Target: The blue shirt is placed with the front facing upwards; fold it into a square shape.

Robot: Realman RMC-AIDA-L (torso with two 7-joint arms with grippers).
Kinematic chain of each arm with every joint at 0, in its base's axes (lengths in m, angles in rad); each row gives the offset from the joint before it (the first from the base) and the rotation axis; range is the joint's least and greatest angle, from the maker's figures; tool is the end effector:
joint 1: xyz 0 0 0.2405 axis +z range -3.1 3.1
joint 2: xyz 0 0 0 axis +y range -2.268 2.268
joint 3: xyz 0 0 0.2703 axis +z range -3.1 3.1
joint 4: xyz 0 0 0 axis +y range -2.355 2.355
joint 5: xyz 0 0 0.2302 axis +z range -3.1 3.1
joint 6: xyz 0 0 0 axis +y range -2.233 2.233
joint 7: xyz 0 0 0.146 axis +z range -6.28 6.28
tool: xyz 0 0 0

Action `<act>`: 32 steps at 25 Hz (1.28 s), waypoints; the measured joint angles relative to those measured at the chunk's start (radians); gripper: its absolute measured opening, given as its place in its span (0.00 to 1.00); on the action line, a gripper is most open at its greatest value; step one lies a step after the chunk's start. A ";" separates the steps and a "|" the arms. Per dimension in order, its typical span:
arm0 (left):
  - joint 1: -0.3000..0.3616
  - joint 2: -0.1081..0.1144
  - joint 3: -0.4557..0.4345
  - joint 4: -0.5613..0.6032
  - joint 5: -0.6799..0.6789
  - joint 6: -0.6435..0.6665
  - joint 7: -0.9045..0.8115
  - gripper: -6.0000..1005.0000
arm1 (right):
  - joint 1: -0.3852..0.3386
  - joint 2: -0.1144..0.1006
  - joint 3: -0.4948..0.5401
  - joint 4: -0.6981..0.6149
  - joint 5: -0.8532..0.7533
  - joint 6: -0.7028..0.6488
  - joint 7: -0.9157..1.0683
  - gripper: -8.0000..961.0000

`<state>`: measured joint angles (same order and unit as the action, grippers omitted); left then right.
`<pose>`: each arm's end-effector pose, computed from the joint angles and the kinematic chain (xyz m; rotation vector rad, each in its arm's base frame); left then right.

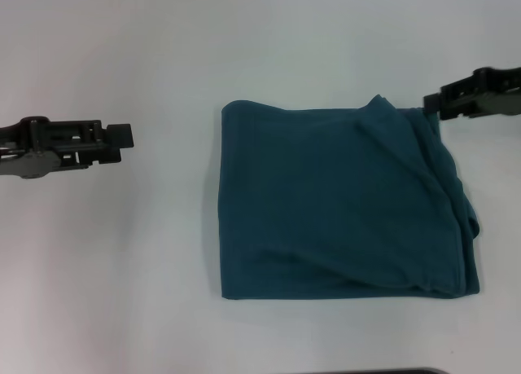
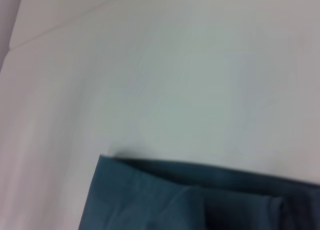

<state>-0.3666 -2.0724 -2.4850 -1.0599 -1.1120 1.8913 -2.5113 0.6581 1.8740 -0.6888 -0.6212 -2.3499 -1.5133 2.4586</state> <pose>-0.2874 0.3012 0.0657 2.3579 1.9070 0.7263 0.3196 0.3929 0.0621 -2.2228 1.8841 0.2465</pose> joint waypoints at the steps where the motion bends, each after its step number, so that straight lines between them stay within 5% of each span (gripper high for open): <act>1: 0.000 0.000 -0.002 0.000 0.000 0.001 0.000 0.58 | 0.000 -0.005 0.003 -0.004 0.002 -0.005 0.001 0.33; 4: 0.000 0.004 -0.006 0.000 0.000 0.001 0.007 0.58 | 0.003 -0.005 0.005 -0.027 0.008 -0.040 -0.007 0.39; 8: 0.005 -0.001 0.019 0.003 0.037 0.001 0.066 0.58 | 0.008 0.024 0.004 -0.051 0.009 -0.088 -0.040 0.43; 11: 0.000 -0.032 0.051 0.014 0.146 -0.034 0.064 0.58 | 0.003 0.040 0.004 -0.054 0.010 -0.090 -0.049 0.44; 14: -0.014 -0.086 0.081 0.003 0.234 -0.077 0.040 0.58 | -0.003 0.048 0.012 -0.054 0.010 -0.086 -0.056 0.44; 15: -0.014 -0.086 0.081 0.003 0.234 -0.077 0.040 0.58 | -0.004 0.049 0.012 -0.054 0.010 -0.084 -0.057 0.44; 16: -0.026 -0.097 0.158 0.010 0.252 -0.146 0.003 0.58 | -0.004 0.049 0.012 -0.054 0.010 -0.083 -0.057 0.44; 20: -0.048 -0.092 0.294 0.044 0.253 -0.260 -0.071 0.58 | -0.007 0.050 0.013 -0.054 0.010 -0.083 -0.068 0.44; 32: -0.121 -0.095 0.383 0.130 0.224 -0.371 -0.070 0.58 | -0.012 0.051 0.018 -0.054 0.010 -0.080 -0.081 0.44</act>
<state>-0.4872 -2.1677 -2.1017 -0.9299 -0.8878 1.5205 -2.5812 0.6458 1.9245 -0.6704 -0.6749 -2.3395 -1.5936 2.3778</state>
